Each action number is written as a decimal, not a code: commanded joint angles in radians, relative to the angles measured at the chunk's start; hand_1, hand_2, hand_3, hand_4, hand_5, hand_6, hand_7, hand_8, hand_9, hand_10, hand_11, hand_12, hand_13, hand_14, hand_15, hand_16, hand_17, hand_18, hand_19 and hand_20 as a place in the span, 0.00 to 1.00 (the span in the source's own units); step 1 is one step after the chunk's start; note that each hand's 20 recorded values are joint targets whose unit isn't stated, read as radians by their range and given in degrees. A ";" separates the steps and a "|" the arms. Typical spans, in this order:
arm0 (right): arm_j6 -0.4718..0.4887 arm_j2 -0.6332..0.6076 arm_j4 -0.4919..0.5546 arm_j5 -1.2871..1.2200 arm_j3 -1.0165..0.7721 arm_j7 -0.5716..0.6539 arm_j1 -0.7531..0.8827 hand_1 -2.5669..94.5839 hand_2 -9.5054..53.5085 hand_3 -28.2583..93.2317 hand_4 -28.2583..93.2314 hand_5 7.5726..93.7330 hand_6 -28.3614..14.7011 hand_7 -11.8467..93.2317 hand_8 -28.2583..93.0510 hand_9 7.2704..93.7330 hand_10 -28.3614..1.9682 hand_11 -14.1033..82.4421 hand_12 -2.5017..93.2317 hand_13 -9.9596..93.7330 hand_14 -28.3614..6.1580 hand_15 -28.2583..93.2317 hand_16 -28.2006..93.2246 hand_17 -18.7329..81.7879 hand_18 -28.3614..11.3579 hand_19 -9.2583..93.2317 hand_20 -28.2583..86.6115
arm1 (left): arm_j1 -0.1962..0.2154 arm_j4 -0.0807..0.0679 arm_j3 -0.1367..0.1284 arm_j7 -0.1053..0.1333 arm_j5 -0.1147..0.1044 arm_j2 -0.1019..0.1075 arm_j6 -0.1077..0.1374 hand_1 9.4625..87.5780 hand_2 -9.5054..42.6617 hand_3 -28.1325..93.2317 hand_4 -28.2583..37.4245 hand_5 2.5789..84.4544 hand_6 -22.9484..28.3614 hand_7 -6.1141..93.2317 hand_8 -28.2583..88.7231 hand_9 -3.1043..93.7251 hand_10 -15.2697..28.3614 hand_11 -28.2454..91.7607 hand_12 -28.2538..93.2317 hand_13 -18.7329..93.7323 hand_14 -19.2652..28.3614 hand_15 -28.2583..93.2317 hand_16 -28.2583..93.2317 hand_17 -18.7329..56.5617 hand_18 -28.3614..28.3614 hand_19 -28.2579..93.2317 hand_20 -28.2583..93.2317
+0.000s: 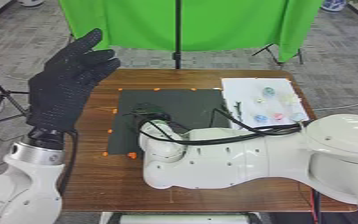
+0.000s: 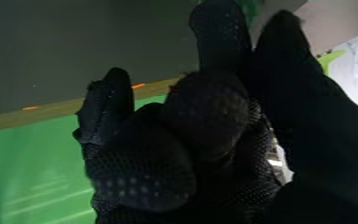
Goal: Arrange flowers
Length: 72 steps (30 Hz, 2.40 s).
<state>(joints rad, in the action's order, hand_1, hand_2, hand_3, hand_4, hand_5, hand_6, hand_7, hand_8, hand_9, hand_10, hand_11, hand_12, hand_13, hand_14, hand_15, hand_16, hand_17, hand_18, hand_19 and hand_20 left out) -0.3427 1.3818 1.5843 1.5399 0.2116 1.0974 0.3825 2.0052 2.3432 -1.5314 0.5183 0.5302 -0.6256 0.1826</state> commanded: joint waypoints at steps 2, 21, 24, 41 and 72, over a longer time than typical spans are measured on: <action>-0.010 -0.012 0.010 0.010 0.013 0.025 -0.034 0.46 0.07 0.82 0.00 0.97 0.65 0.26 0.22 0.98 0.61 0.68 0.29 0.97 0.62 0.82 0.41 0.63 0.15 1.00 0.43 | 0.031 0.008 -0.023 -0.013 -0.005 -0.021 0.019 0.19 0.31 0.89 0.13 0.42 0.63 0.22 0.15 0.38 0.85 0.48 0.33 0.37 1.00 0.65 0.16 0.11 0.93 0.68 0.38; 0.281 -0.122 0.078 -0.001 -0.162 0.027 0.178 0.36 0.16 0.82 0.04 0.92 0.58 0.25 0.14 0.95 0.51 0.68 0.29 0.94 0.57 0.84 0.40 0.61 0.12 1.00 0.41 | 0.100 0.036 -0.124 -0.197 0.025 -0.141 0.006 0.19 0.31 0.89 0.13 0.42 0.64 0.23 0.15 0.38 0.85 0.48 0.33 0.37 1.00 0.65 0.16 0.11 0.93 0.68 0.37; 0.290 -0.117 0.081 0.009 -0.176 0.020 0.197 0.36 0.17 0.82 0.04 0.92 0.58 0.25 0.14 0.95 0.51 0.67 0.29 0.94 0.56 0.84 0.40 0.61 0.11 1.00 0.41 | 0.097 0.034 -0.121 -0.200 0.026 -0.142 0.002 0.19 0.31 0.89 0.13 0.42 0.64 0.23 0.15 0.38 0.85 0.48 0.33 0.37 1.00 0.65 0.16 0.11 0.93 0.68 0.37; 0.289 -0.088 0.123 -0.007 -0.185 -0.044 0.194 0.35 0.17 0.82 0.04 0.90 0.58 0.24 0.14 0.94 0.50 0.67 0.29 0.93 0.55 0.84 0.40 0.60 0.11 1.00 0.40 | 0.107 0.036 -0.123 -0.188 0.025 -0.139 0.015 0.19 0.31 0.89 0.13 0.42 0.64 0.23 0.15 0.38 0.85 0.48 0.33 0.37 1.00 0.65 0.16 0.11 0.93 0.68 0.37; 0.224 -0.210 0.273 0.134 -0.230 -0.049 0.197 0.35 0.15 0.83 0.05 1.00 0.63 0.29 0.14 0.98 0.57 0.69 0.28 0.96 0.57 0.84 0.40 0.63 0.11 1.00 0.42 | 0.304 0.095 -0.235 -0.177 0.023 -0.183 0.087 0.19 0.31 0.89 0.13 0.42 0.64 0.23 0.15 0.39 0.85 0.48 0.33 0.37 1.00 0.65 0.16 0.11 0.93 0.68 0.37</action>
<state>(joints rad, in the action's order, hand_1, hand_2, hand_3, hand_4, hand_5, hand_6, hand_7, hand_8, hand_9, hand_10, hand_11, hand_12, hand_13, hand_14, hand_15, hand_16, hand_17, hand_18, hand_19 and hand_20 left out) -0.1611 1.2652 1.7857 1.6226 0.0413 1.0456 0.5615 2.1946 2.4083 -1.7256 0.3296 0.5533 -0.7830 0.2246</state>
